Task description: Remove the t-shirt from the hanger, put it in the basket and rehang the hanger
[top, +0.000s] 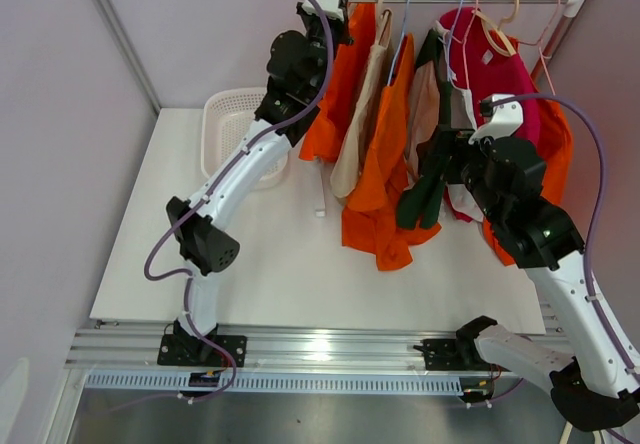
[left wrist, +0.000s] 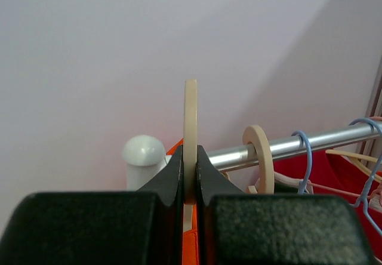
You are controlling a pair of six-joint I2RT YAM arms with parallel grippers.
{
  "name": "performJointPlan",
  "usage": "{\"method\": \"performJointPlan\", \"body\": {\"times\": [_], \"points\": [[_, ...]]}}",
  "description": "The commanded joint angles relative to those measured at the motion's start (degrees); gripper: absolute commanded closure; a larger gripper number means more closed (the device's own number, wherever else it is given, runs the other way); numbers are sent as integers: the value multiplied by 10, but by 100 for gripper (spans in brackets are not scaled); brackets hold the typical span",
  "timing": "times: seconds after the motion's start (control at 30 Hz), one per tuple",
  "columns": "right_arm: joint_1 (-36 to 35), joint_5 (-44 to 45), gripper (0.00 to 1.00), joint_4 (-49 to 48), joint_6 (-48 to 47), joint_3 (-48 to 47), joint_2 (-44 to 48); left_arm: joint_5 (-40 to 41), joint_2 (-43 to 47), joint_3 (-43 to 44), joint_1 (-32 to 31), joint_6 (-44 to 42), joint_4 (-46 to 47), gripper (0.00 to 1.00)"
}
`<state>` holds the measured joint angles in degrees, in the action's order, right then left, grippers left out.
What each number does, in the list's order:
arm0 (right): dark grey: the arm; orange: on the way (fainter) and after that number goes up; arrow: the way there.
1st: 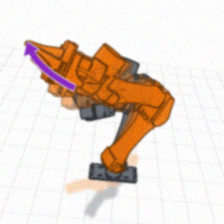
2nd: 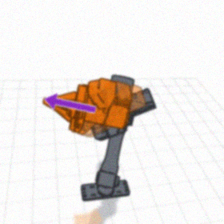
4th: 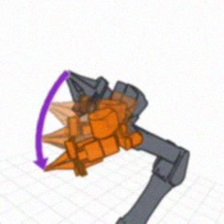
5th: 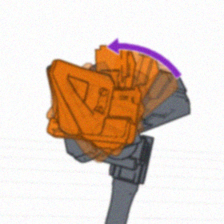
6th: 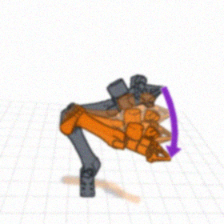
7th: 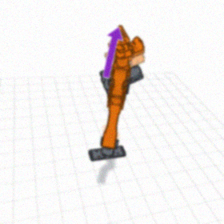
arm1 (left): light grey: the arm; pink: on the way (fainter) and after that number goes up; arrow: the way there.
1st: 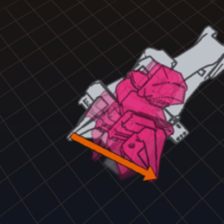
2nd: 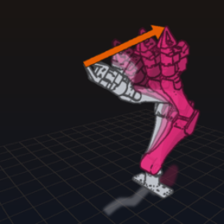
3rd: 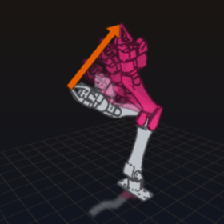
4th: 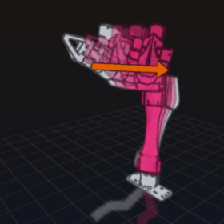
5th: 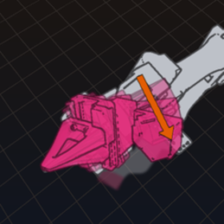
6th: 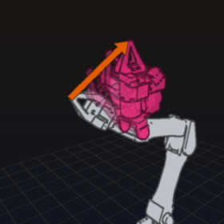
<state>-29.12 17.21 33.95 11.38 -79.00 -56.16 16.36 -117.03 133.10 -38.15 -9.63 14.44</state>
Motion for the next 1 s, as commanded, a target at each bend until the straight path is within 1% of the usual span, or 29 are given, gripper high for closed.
{"method": "performJointPlan", "body": {"times": [0.0, 0.13, 0.2, 0.27, 0.37, 0.4, 0.43, 0.5, 0.53, 0.63, 0.67, 0.7, 0.73, 0.77, 0.8, 0.83, 0.87, 0.9, 0.97], "points": [[2, -14, 1, -27, 0, 1, -2, 2, 53, 38, -5, -10, 49, 99], [2, -38, 1, -44, -7, -11, -4, 19, 83, 23, -14, -8, 39, 99], [2, -58, 0, -54, -10, -24, -15, 37, 105, 16, -19, -25, 38, 99], [2, -70, 1, -57, -14, -45, -23, 48, 137, -6, -29, -36, 40, 99], [2, -80, 1, -63, -14, -62, -35, 43, 181, -57, -40, -40, 49, 99], [1, -84, 1, -69, -14, -63, -37, 27, 215, -84, -42, -27, 52, 99], [1, -84, 1, -71, -14, -62, -39, 18, 229, -98, -43, -15, 39, 99], [1, -87, 1, -74, -12, -62, -40, 8, 259, -98, -43, 24, 5, 99], [1, -86, 0, -74, -12, -62, -43, 5, 268, -98, -43, 36, -32, 99], [1, -89, 1, -73, -9, -63, -47, 9, 292, -98, -43, 70, -85, 99], [1, -90, 0, -73, -7, -63, -48, 12, 298, -100, -43, 79, -121, 99], [0, -90, 1, -74, -4, -62, -47, 11, 304, -103, -43, 91, -136, 99], [1, -92, 1, -75, -3, -60, -47, -11, 319, -118, -43, 95, -158, 99], [1, -96, 0, -76, 0, -60, -47, -23, 329, -128, -43, 110, -163, 99], [2, -98, 1, -75, 1, -59, -47, -31, 339, -163, -43, 123, -165, 99], [2, -106, 1, -75, 4, -59, -47, -32, 362, -176, -45, 129, -165, 99], [2, -109, 1, -75, 5, -59, -46, -27, 374, -190, -46, 132, -161, 99], [1, -113, 0, -74, 6, -58, -45, -20, 387, -234, -47, 139, -157, 99], [2, -132, 1, -73, 3, -58, -44, 8, 429, -264, -50, 144, -149, 99]]}}
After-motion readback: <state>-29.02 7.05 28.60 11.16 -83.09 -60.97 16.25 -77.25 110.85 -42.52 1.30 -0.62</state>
